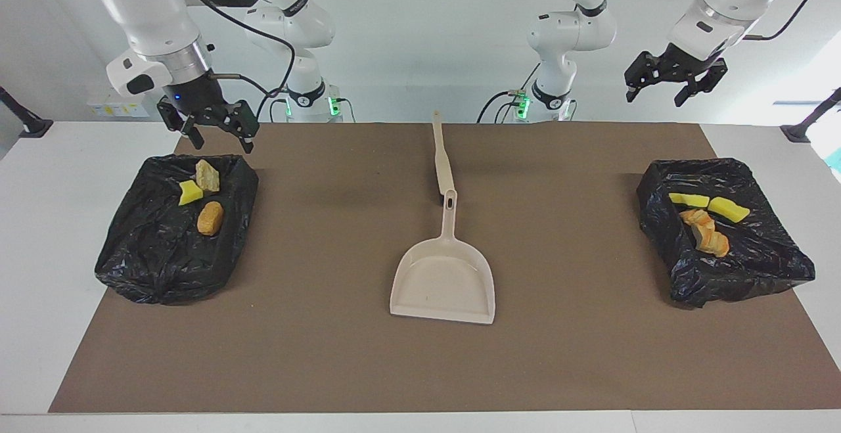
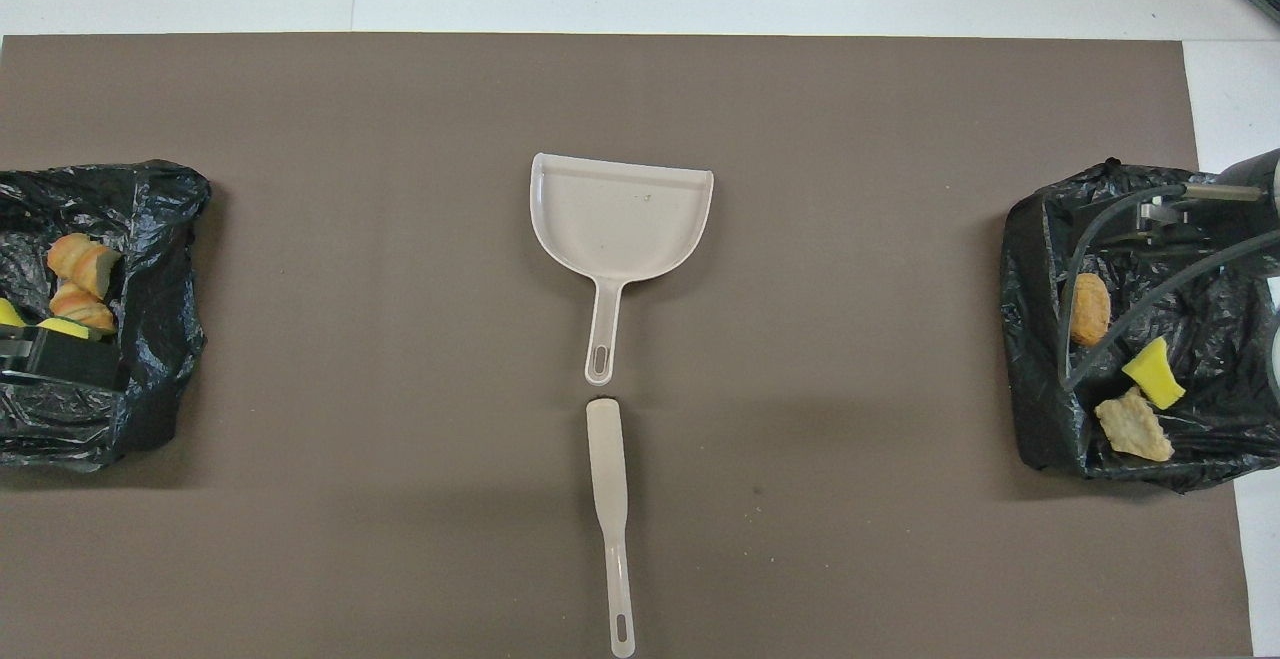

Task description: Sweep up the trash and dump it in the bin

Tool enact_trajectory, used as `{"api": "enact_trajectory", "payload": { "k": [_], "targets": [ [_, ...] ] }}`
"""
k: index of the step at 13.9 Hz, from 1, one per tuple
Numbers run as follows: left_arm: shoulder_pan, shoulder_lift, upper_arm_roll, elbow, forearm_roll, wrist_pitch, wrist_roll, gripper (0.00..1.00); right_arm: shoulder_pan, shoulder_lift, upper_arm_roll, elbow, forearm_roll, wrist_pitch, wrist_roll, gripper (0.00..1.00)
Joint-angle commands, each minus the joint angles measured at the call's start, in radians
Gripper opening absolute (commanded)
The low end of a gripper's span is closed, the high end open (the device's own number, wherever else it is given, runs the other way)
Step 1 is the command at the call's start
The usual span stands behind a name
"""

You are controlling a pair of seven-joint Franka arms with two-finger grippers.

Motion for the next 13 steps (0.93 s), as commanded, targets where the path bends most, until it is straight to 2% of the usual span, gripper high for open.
{"api": "enact_trajectory", "payload": {
  "k": [1, 6, 9, 13],
  "targets": [
    [0.008, -0.008, -0.002, -0.015, 0.013, 0.007, -0.002, 1.00, -0.010, -0.014, 0.004, -0.018, 0.011, 0.003, 0.011, 1.00],
    [0.011, -0.008, 0.000, -0.013, 0.008, 0.016, -0.044, 1.00, -0.015, -0.013, 0.004, -0.016, 0.011, 0.004, 0.011, 1.00],
    [0.012, -0.008, 0.001, -0.006, 0.001, 0.091, -0.045, 1.00, -0.016, -0.014, 0.004, -0.016, 0.011, 0.004, 0.009, 1.00],
    [0.011, -0.008, 0.001, -0.012, 0.001, 0.123, -0.044, 1.00, -0.016, -0.014, 0.004, -0.018, 0.011, 0.004, 0.011, 1.00]
  ]
}}
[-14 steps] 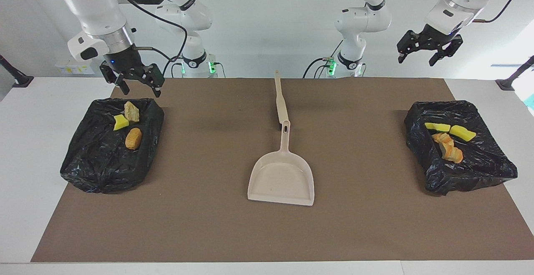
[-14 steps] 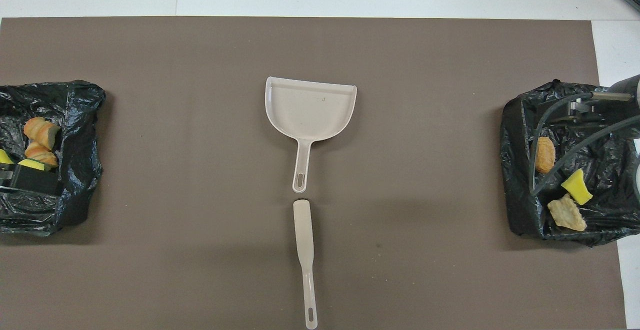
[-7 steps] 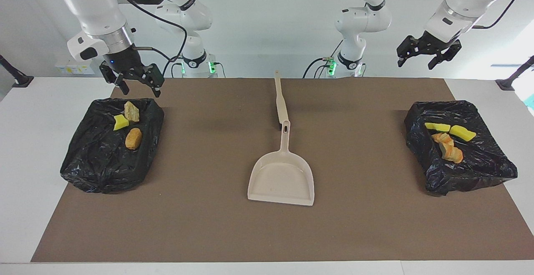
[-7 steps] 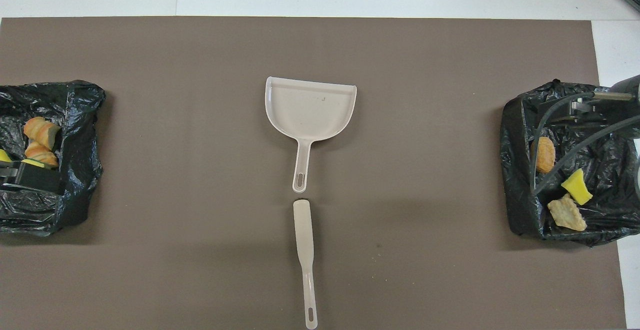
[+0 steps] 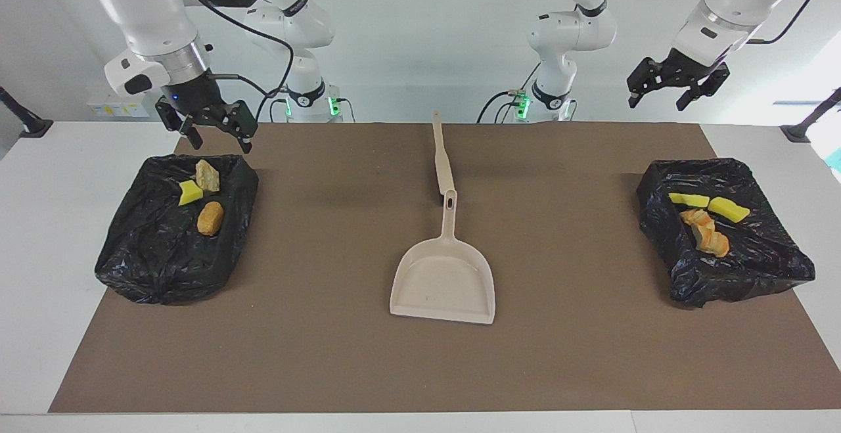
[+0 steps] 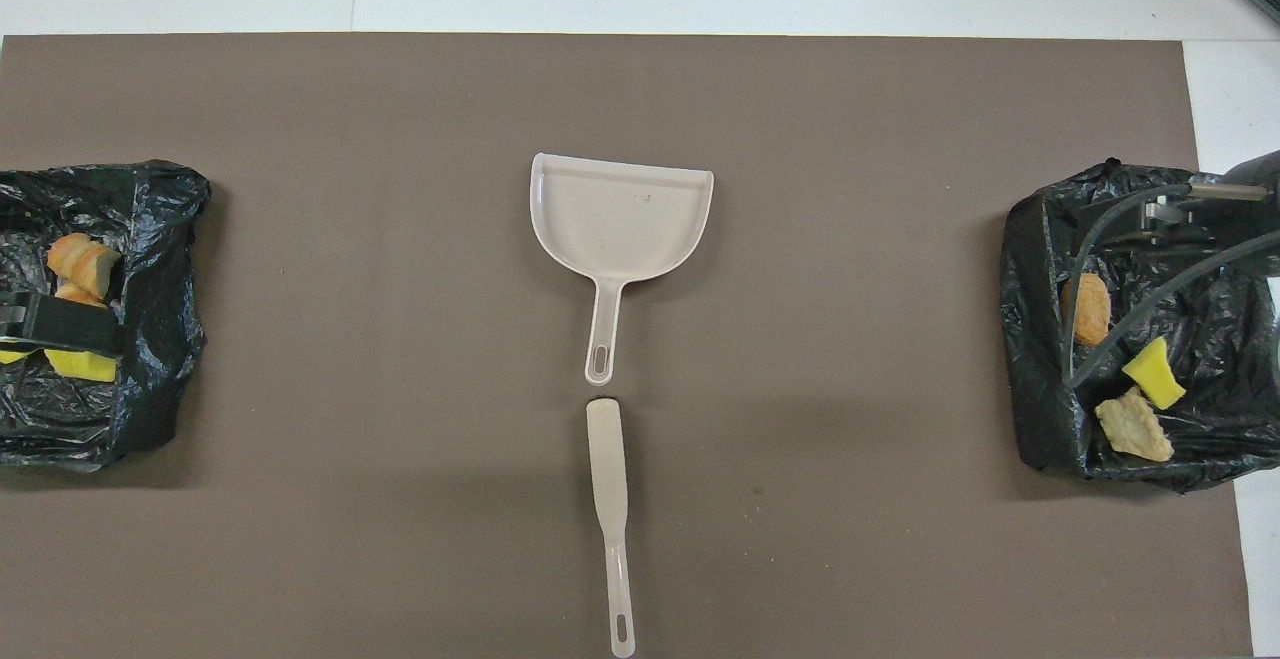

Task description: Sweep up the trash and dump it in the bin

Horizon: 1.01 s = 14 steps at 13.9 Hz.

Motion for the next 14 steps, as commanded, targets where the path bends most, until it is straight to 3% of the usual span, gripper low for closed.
{"api": "enact_trajectory", "payload": {
  "k": [1, 14],
  "targets": [
    [0.011, -0.009, -0.004, -0.012, 0.000, 0.039, -0.008, 1.00, -0.013, -0.014, 0.006, -0.016, 0.011, 0.004, 0.009, 1.00],
    [-0.006, -0.003, -0.010, -0.003, 0.000, 0.044, -0.003, 1.00, -0.013, -0.014, 0.006, -0.018, 0.011, 0.004, 0.009, 1.00]
  ]
}}
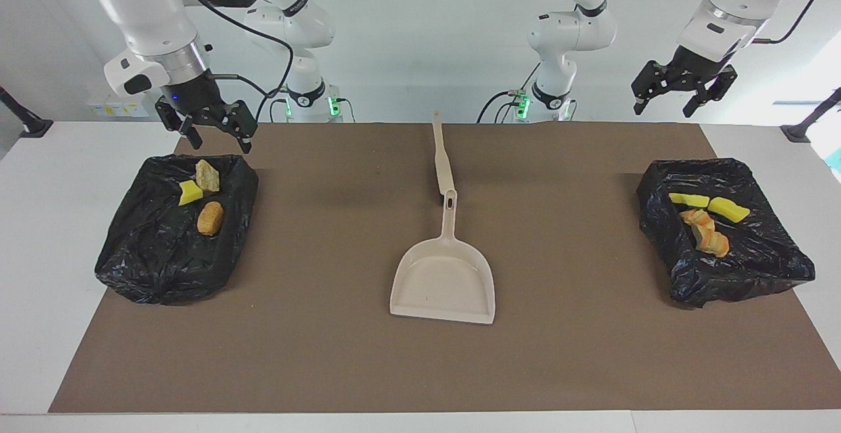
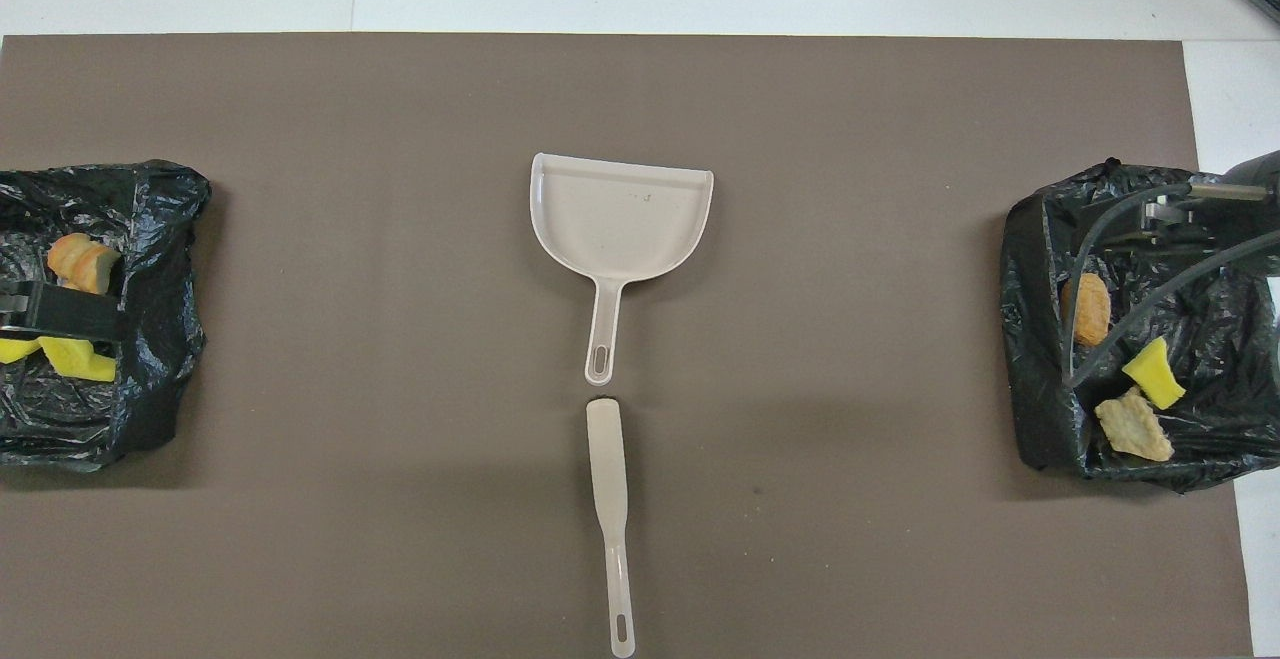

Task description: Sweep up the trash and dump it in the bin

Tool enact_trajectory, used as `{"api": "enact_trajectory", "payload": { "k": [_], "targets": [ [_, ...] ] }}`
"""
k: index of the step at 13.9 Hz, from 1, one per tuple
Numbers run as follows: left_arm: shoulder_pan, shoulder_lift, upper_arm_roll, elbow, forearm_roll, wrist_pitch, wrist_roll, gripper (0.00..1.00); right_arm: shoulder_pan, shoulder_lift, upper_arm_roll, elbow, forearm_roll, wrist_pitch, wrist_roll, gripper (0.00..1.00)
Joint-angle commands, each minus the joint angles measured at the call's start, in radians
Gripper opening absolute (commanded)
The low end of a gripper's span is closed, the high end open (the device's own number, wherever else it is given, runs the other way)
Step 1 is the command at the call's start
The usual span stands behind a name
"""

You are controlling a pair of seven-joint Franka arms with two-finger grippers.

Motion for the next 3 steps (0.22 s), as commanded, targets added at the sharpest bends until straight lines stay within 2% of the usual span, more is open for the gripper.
{"api": "enact_trajectory", "payload": {
  "k": [1, 3],
  "targets": [
    [-0.005, -0.005, -0.002, -0.004, 0.001, 0.014, -0.002, 1.00, -0.013, -0.014, 0.006, -0.018, 0.011, 0.004, 0.009, 1.00],
    [-0.007, -0.005, -0.006, -0.003, 0.001, 0.006, -0.005, 1.00, -0.013, -0.016, 0.006, -0.018, 0.010, 0.003, 0.009, 1.00]
  ]
}}
